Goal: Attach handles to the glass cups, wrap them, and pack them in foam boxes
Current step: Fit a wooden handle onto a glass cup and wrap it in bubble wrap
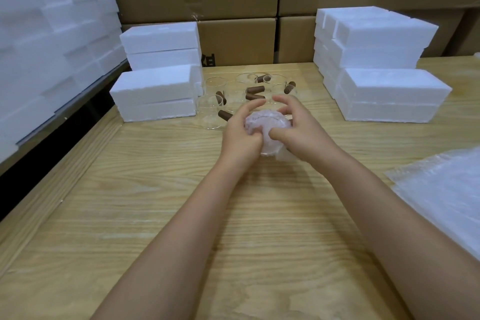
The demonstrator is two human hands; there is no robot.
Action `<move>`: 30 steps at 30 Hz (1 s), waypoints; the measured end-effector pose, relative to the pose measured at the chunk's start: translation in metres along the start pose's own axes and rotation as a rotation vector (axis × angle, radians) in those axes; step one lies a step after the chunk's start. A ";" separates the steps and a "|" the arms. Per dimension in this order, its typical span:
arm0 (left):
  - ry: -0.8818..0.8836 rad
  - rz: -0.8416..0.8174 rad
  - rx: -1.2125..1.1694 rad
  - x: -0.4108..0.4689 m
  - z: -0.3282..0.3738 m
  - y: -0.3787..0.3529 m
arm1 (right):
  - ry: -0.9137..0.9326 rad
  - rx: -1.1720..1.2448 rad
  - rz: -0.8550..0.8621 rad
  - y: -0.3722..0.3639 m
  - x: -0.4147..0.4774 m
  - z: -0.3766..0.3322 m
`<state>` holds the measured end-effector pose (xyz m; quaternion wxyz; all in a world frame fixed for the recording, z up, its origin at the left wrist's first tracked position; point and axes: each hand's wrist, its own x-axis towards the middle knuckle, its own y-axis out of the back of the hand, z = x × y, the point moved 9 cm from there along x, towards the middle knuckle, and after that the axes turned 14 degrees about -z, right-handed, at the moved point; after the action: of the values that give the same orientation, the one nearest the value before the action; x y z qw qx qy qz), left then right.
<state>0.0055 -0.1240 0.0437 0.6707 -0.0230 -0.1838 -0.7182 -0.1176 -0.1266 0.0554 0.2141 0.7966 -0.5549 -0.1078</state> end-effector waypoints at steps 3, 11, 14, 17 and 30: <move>-0.021 0.033 -0.054 -0.005 0.000 -0.002 | -0.149 -0.051 -0.045 -0.004 0.000 0.014; -0.016 -0.115 -0.075 -0.003 0.002 -0.022 | -0.239 -0.353 0.237 0.015 -0.006 0.019; -0.015 -0.037 -0.013 -0.003 -0.002 -0.015 | -0.171 -0.277 0.134 0.005 -0.001 0.019; 0.004 0.038 -0.001 -0.002 -0.009 -0.002 | -0.029 -0.123 0.026 -0.005 -0.001 0.006; -0.100 -0.464 0.016 -0.013 0.001 -0.043 | -0.241 0.052 0.120 0.038 -0.008 0.028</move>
<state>-0.0355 -0.1103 0.0306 0.4778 -0.0104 -0.2227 -0.8497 -0.1636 -0.1366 0.0471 0.1311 0.7484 -0.6261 -0.1754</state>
